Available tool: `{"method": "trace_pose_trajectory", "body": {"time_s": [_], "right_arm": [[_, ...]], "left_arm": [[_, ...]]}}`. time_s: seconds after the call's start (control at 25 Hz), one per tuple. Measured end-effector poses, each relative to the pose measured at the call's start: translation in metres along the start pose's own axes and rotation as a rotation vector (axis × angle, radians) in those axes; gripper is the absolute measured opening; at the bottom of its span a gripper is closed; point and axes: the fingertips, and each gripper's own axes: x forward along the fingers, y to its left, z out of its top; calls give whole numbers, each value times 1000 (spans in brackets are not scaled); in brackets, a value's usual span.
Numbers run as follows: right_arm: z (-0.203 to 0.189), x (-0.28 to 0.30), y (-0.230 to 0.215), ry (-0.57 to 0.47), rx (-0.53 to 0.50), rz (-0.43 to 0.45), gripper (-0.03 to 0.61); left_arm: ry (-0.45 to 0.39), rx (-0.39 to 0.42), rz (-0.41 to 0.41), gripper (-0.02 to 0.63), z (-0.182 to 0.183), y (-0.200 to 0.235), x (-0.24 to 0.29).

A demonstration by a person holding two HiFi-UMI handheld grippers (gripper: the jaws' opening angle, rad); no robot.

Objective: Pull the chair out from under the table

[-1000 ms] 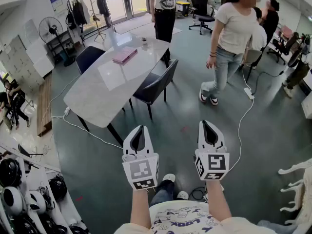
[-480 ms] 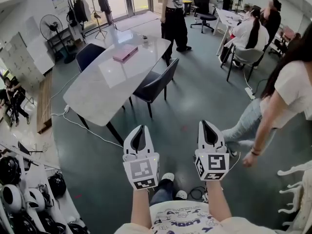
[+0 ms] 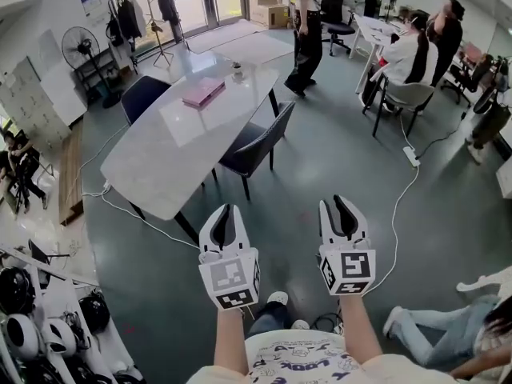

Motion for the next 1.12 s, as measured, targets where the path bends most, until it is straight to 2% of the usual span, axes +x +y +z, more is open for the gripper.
{"method": "trace_pose_trajectory", "body": {"time_s": [0.08, 0.16, 0.2, 0.52, 1.12], "right_arm": [[0, 17, 4, 1, -1, 2, 145], [-1, 33, 7, 0, 2, 2, 160], [-1, 40, 9, -1, 4, 1, 160], [-3, 86, 3, 12, 3, -20, 202], [-20, 140, -36, 63, 0, -37, 230]], "left_arm": [[-15, -12, -27, 60, 5, 7, 15], [-23, -12, -62, 183, 8, 12, 31], [-24, -6, -73, 200, 8, 15, 39], [4, 13, -121, 251, 8, 21, 95], [60, 12, -112, 259, -4, 15, 164]]}}
